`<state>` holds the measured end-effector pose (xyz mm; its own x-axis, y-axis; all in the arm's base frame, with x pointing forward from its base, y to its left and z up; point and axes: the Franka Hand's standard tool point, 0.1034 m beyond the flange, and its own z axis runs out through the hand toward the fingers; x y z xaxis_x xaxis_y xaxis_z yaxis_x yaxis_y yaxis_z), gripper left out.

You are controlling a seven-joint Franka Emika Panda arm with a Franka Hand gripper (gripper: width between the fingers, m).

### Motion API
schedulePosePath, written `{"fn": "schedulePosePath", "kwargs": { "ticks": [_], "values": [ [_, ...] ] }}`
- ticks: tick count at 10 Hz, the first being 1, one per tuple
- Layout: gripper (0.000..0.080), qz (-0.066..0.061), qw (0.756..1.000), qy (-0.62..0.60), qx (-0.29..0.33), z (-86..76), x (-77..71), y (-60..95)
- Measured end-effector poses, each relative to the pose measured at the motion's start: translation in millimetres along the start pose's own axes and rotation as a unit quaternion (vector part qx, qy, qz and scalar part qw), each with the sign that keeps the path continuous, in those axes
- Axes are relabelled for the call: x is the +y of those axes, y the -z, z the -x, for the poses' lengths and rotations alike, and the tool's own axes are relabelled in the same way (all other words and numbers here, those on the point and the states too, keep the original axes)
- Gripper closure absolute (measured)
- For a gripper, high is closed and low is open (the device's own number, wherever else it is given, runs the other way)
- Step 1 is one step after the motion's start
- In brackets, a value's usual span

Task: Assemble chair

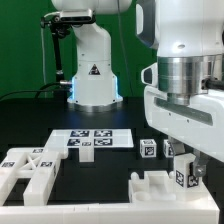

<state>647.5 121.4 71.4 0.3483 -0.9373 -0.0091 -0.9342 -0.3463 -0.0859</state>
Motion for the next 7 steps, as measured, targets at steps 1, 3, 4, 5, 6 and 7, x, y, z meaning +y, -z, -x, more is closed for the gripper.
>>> {"fn": "schedulePosePath", "kwargs": {
  "ticks": [1, 3, 4, 5, 6, 7],
  "values": [
    [0.0498, 0.000, 1.000, 0.007, 0.000, 0.2, 0.0, -0.1],
    [0.0199, 0.000, 0.998, 0.057, 0.000, -0.7, 0.1, 0.2],
    [0.0199, 0.000, 0.992, 0.124, 0.001, -1.4, 0.2, 0.2],
    [0.0165, 0.000, 0.985, 0.171, 0.001, -1.5, 0.2, 0.2],
    [0.0152, 0.000, 0.981, 0.194, 0.001, -1.6, 0.2, 0.1],
    [0.0152, 0.001, 0.974, 0.228, 0.001, -1.7, 0.3, 0.1]
  ]
}}
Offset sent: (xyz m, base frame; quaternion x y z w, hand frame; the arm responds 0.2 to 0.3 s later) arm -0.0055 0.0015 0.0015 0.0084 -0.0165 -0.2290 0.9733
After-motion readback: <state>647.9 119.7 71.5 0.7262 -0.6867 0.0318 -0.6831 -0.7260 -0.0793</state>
